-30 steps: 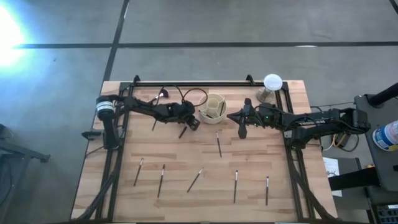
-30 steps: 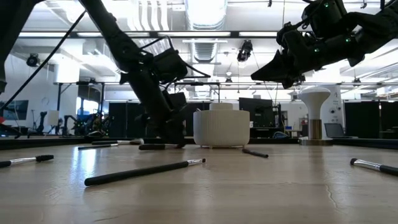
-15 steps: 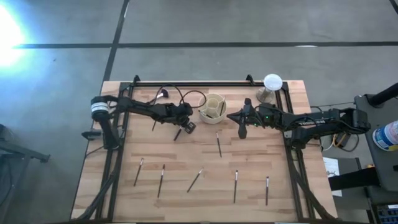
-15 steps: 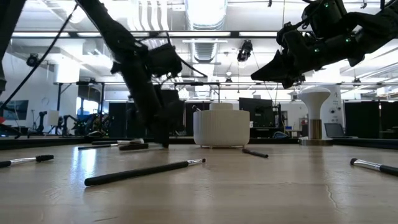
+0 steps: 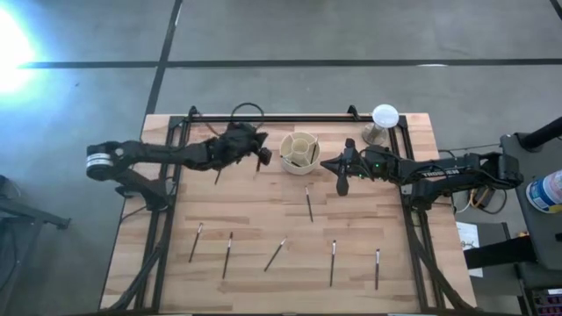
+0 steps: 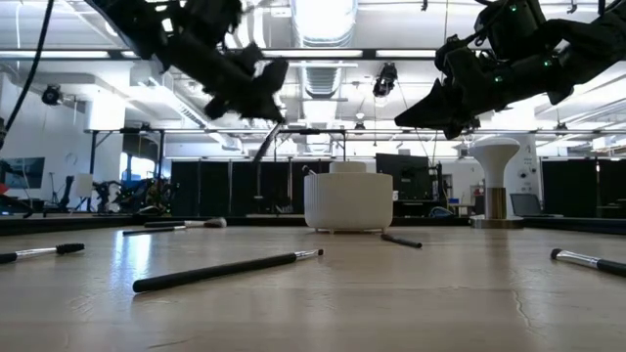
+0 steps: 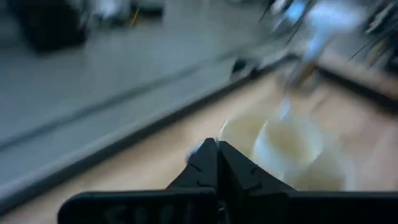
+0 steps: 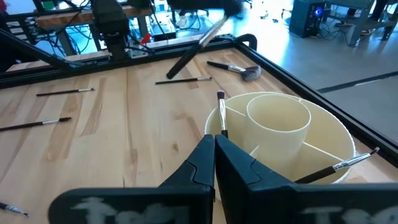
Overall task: Put items in baskets/containers
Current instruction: Put the black silver blush brush into the pen organizer
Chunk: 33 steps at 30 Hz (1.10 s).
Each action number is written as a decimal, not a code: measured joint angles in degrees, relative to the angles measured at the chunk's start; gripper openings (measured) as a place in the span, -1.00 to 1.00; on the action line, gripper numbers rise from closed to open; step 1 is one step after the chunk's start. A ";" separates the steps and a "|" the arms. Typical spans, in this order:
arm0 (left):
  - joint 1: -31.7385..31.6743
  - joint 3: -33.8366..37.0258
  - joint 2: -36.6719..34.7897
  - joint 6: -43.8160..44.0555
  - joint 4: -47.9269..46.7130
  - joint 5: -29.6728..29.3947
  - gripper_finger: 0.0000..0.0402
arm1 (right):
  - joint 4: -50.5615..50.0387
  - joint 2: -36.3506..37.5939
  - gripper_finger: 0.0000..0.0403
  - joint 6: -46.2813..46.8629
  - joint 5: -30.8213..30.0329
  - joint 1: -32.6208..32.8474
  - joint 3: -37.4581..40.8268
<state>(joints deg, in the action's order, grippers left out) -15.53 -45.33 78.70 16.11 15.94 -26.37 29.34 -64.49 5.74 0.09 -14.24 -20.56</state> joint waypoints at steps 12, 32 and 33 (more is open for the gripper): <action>-4.07 0.11 9.50 -18.84 38.31 11.03 -1.00 | 0.24 0.00 -0.96 0.03 -0.08 -0.02 0.00; -6.38 -4.36 28.33 -18.68 47.17 16.11 -1.00 | 1.03 0.02 -0.96 -0.40 -0.05 0.39 0.00; -6.38 -4.26 28.35 -17.91 46.99 16.11 -1.00 | 1.04 0.02 -0.96 -0.42 -0.05 0.41 0.00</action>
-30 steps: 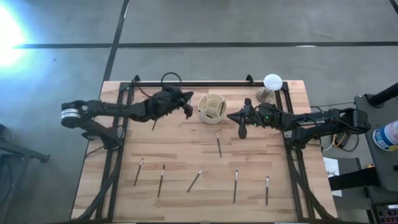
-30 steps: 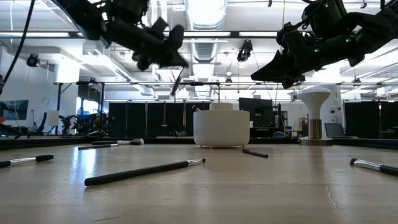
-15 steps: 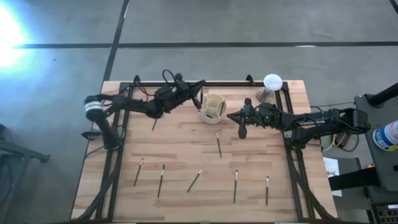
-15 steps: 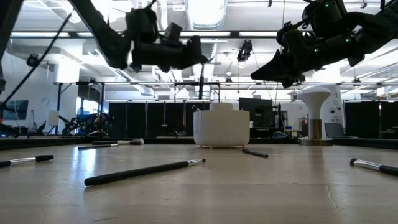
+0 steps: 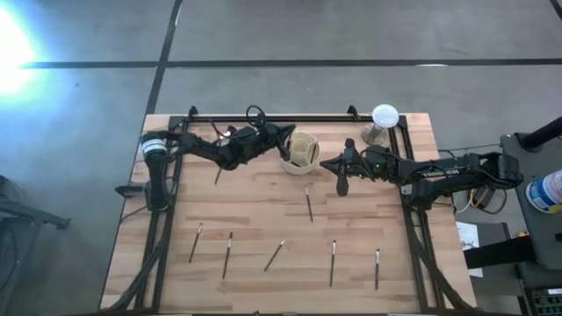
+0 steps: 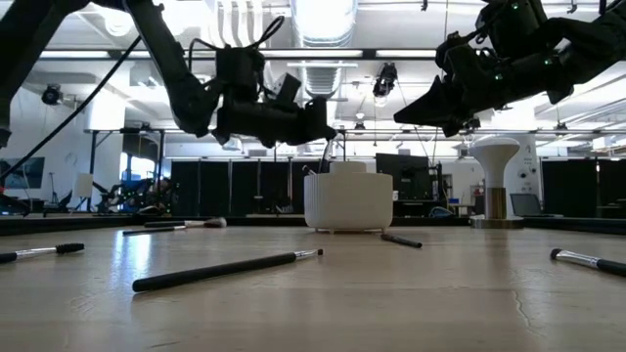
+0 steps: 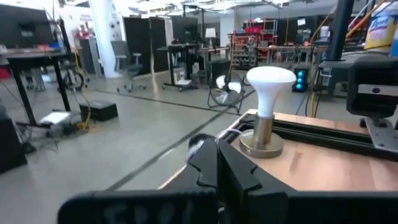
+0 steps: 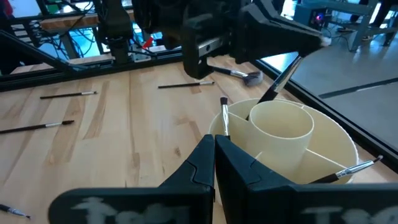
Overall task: Put items in baskets/containers
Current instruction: Put the black silver blush brush into the pen organizer, then put the black silver foundation brush into the pen organizer
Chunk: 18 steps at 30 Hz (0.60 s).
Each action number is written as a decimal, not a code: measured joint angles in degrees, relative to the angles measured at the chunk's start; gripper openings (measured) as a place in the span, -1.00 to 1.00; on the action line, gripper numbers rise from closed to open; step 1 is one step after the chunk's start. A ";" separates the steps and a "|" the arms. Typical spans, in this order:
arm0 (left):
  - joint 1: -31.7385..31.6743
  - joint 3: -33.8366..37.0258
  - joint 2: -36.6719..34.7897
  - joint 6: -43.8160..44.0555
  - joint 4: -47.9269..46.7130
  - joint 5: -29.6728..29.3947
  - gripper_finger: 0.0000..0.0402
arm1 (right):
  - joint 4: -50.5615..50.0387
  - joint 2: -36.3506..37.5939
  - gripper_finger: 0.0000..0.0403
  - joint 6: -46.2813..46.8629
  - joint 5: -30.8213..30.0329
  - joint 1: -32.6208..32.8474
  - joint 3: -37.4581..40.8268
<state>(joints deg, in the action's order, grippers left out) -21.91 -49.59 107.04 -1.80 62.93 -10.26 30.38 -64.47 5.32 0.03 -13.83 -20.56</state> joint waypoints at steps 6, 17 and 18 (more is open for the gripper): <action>-0.44 0.10 -0.07 5.07 -5.43 -0.19 -0.92 | 0.16 0.00 -0.96 0.00 0.00 0.18 0.00; -0.38 0.13 -1.75 5.97 -10.84 -0.22 -0.85 | 0.11 0.00 -0.96 0.10 0.02 0.18 0.00; -0.26 0.14 -2.52 5.75 -11.94 -0.01 -0.85 | 0.09 0.00 -0.96 0.26 0.00 0.18 0.00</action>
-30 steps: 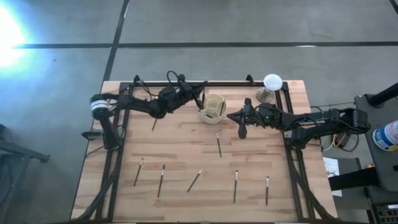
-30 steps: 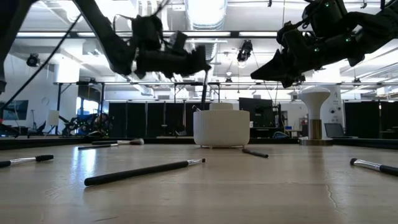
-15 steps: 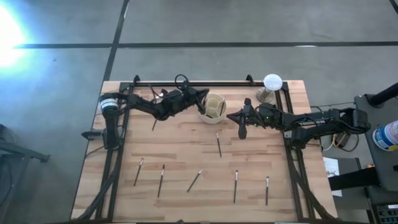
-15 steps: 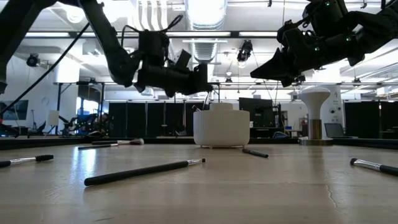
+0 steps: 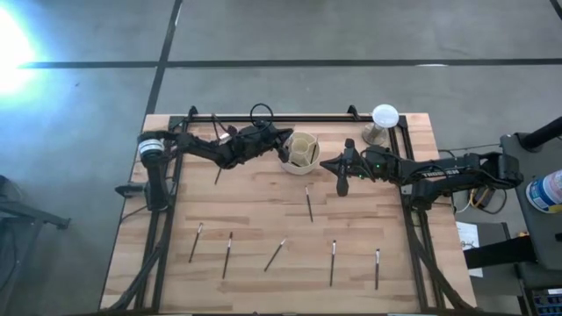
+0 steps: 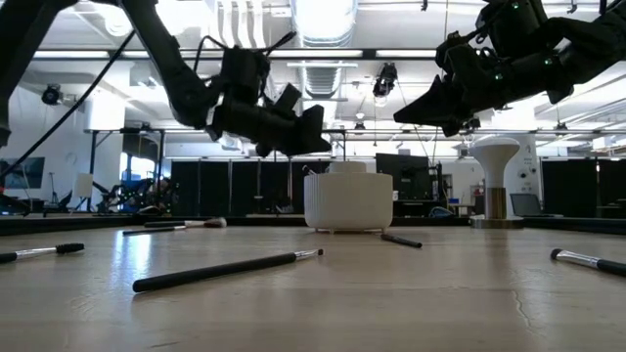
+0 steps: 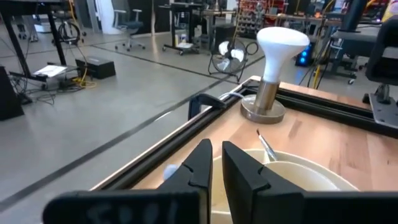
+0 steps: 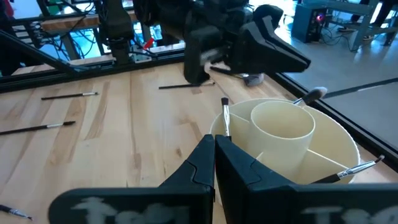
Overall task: Put items in baskets/containers
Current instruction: Put the black silver foundation brush into the pen organizer
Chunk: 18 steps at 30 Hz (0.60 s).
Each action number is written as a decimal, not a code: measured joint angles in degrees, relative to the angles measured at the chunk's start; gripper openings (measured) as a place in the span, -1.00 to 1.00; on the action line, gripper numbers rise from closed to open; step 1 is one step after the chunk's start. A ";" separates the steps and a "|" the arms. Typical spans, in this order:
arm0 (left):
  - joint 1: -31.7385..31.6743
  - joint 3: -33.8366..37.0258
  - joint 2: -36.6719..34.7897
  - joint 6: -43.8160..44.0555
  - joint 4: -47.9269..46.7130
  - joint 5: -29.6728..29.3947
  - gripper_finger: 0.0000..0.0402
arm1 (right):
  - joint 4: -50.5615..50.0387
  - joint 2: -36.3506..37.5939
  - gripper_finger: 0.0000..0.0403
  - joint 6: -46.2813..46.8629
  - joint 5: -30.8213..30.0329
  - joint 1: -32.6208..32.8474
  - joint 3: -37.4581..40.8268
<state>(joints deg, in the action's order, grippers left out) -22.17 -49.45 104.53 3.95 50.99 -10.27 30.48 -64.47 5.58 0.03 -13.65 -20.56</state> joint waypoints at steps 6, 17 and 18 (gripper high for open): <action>2.93 0.59 -5.79 -2.07 -7.55 0.38 -0.90 | -0.27 0.00 -0.96 1.46 -0.01 0.31 0.00; 13.58 16.13 -8.20 4.96 12.82 0.75 -1.00 | -32.31 3.75 -0.96 17.51 -17.38 14.57 -6.90; 14.02 17.97 -8.12 5.49 15.78 0.71 -1.00 | -35.40 3.98 -0.96 21.05 -19.17 17.20 -7.78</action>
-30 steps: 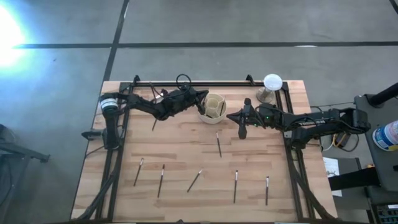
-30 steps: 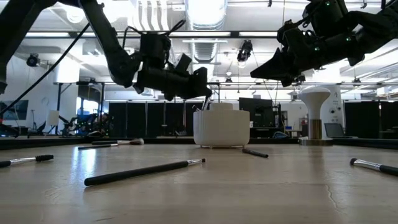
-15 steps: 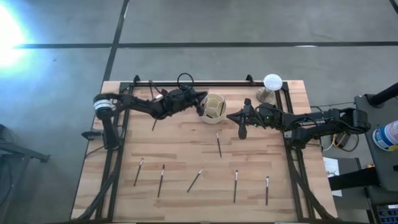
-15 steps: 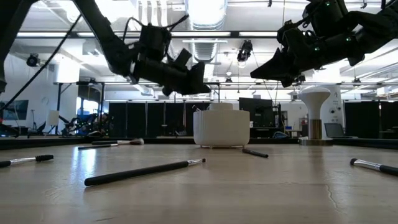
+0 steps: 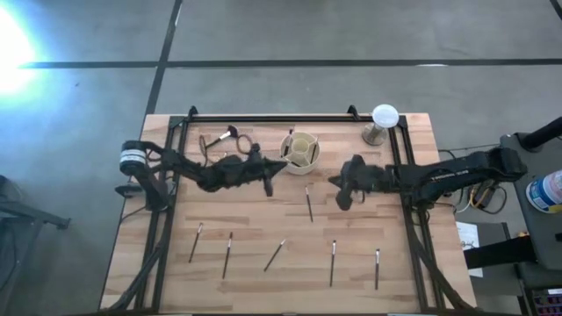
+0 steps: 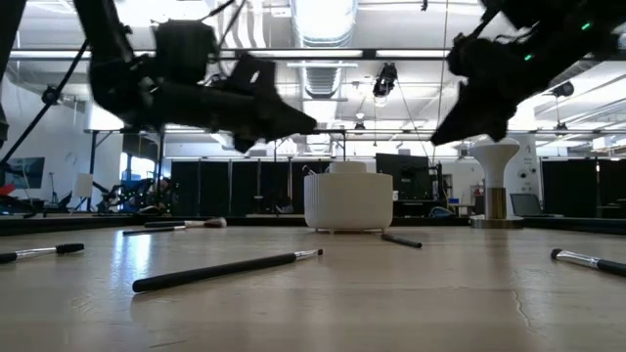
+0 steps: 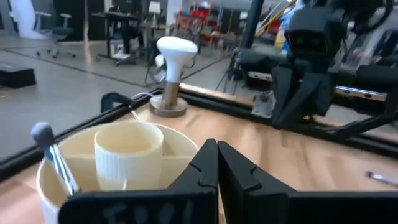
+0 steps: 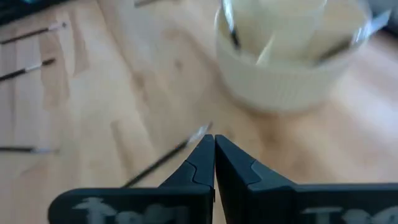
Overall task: Put items in baskets/containers
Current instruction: Put the black silver foundation brush into the pen organizer
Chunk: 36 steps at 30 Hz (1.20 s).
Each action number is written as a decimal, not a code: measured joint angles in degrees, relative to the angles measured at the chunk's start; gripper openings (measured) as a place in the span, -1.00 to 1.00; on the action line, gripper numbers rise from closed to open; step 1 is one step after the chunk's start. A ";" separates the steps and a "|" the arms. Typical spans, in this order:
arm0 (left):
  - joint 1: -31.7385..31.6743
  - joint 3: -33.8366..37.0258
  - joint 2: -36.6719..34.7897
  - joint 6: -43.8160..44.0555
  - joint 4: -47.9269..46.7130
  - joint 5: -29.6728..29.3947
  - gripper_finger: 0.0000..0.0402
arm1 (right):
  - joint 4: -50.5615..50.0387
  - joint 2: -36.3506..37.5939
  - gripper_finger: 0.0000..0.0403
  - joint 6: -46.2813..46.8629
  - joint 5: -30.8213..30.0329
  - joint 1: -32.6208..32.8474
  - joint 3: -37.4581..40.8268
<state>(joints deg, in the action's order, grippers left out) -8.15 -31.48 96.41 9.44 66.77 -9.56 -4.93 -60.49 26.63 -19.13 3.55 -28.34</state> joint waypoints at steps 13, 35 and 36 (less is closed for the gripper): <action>0.78 11.58 0.08 4.06 20.23 -0.17 -1.00 | -50.56 -10.32 -0.96 75.62 -4.53 35.56 -17.33; 4.25 11.69 0.08 3.03 19.19 -0.11 -1.00 | -44.71 -24.27 -0.41 105.22 14.96 47.08 -18.31; 4.25 11.69 0.08 3.01 19.10 -0.11 -1.00 | -43.69 -24.80 -0.39 105.38 15.37 47.08 -17.66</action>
<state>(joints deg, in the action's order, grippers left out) -3.90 -19.79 96.49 12.45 85.88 -9.67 -48.61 -85.29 132.01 -3.76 50.63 -45.99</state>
